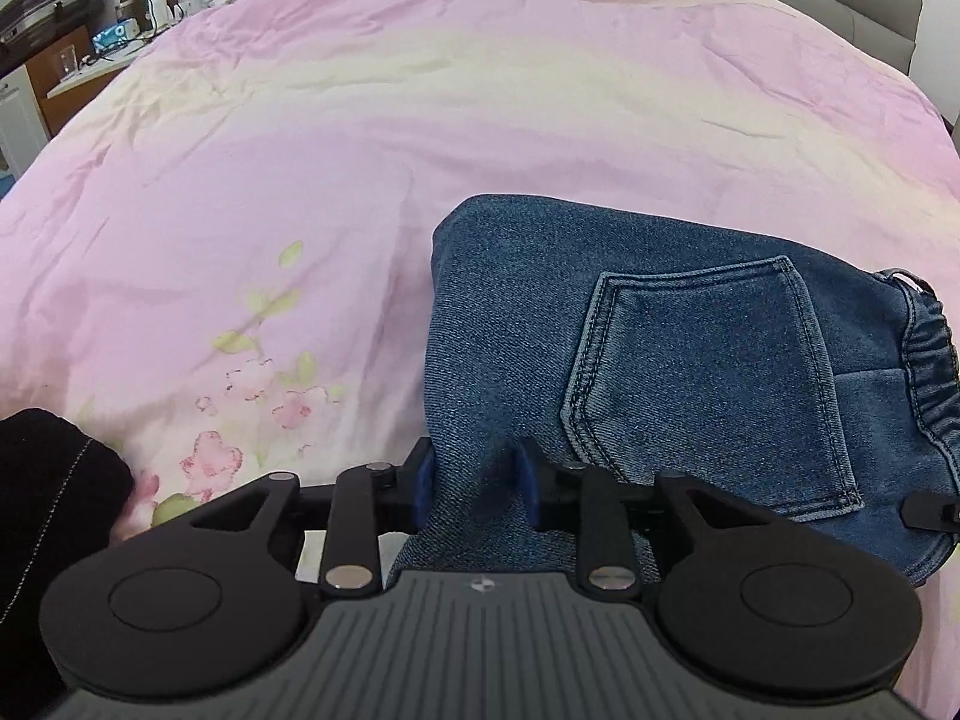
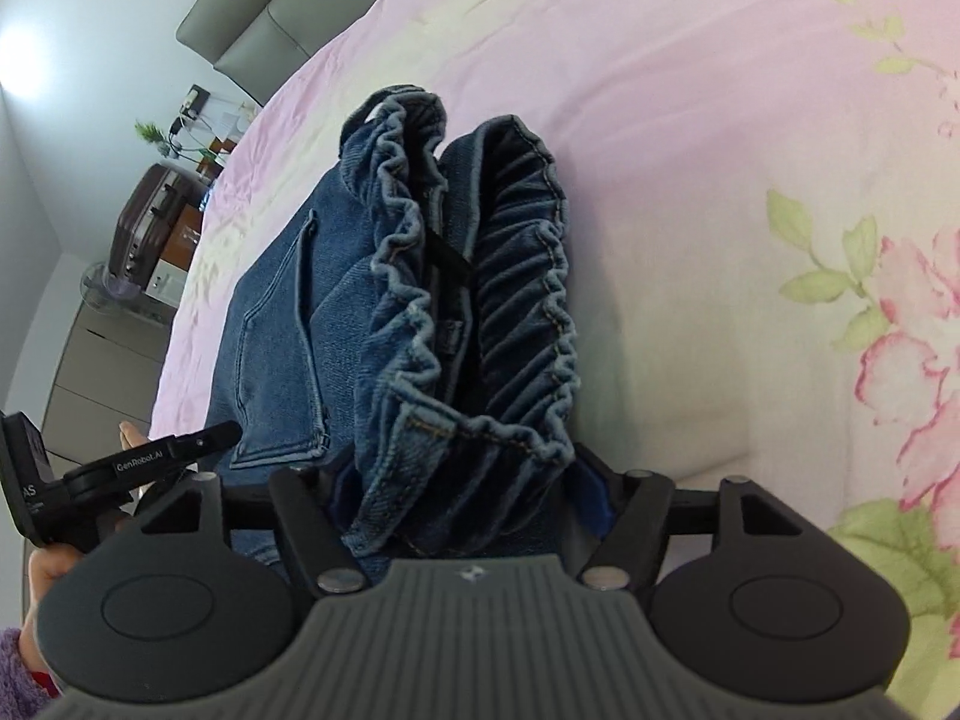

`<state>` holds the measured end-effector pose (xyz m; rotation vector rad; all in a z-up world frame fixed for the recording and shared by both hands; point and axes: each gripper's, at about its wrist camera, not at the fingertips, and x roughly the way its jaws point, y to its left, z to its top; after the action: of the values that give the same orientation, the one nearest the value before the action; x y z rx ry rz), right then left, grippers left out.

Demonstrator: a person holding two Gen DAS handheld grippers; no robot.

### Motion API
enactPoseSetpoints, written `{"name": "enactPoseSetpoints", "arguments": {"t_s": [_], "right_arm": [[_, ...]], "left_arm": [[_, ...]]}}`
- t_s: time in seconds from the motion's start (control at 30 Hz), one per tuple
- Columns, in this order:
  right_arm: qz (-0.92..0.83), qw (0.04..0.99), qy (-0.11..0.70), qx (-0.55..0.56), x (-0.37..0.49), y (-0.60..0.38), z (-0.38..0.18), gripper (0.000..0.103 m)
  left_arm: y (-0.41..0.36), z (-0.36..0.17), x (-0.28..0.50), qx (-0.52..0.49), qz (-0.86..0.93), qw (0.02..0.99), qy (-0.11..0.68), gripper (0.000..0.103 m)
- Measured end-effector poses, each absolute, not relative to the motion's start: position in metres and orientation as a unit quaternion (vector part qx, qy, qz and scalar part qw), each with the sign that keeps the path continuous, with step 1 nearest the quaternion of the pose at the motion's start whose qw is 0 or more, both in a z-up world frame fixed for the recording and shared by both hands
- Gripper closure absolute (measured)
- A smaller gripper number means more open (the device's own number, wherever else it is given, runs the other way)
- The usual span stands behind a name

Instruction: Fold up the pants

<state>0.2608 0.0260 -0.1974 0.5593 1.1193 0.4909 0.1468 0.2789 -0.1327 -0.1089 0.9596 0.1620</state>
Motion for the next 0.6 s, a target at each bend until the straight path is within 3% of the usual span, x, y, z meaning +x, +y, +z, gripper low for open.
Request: {"name": "enactPoseSetpoints", "arguments": {"t_s": [0.1, 0.27, 0.43, 0.6], "right_arm": [[0.228, 0.797, 0.510, 0.229, 0.254, 0.022, -0.179, 0.028], [0.236, 0.834, 0.466, 0.175, 0.231, 0.018, -0.133, 0.024], [0.262, 0.888, 0.365, 0.094, 0.182, 0.003, -0.072, 0.017], [0.268, 0.920, 0.284, 0.044, 0.136, -0.008, -0.026, 0.007]], "left_arm": [[0.267, -0.119, 0.135, -0.028, 0.099, 0.884, 0.457, 0.070], [0.235, -0.081, 0.105, -0.002, 0.111, 0.901, 0.420, 0.061], [0.180, -0.043, 0.064, 0.052, 0.108, 0.926, 0.359, 0.044], [0.135, -0.019, 0.027, 0.071, 0.097, 0.942, 0.314, 0.034]]}}
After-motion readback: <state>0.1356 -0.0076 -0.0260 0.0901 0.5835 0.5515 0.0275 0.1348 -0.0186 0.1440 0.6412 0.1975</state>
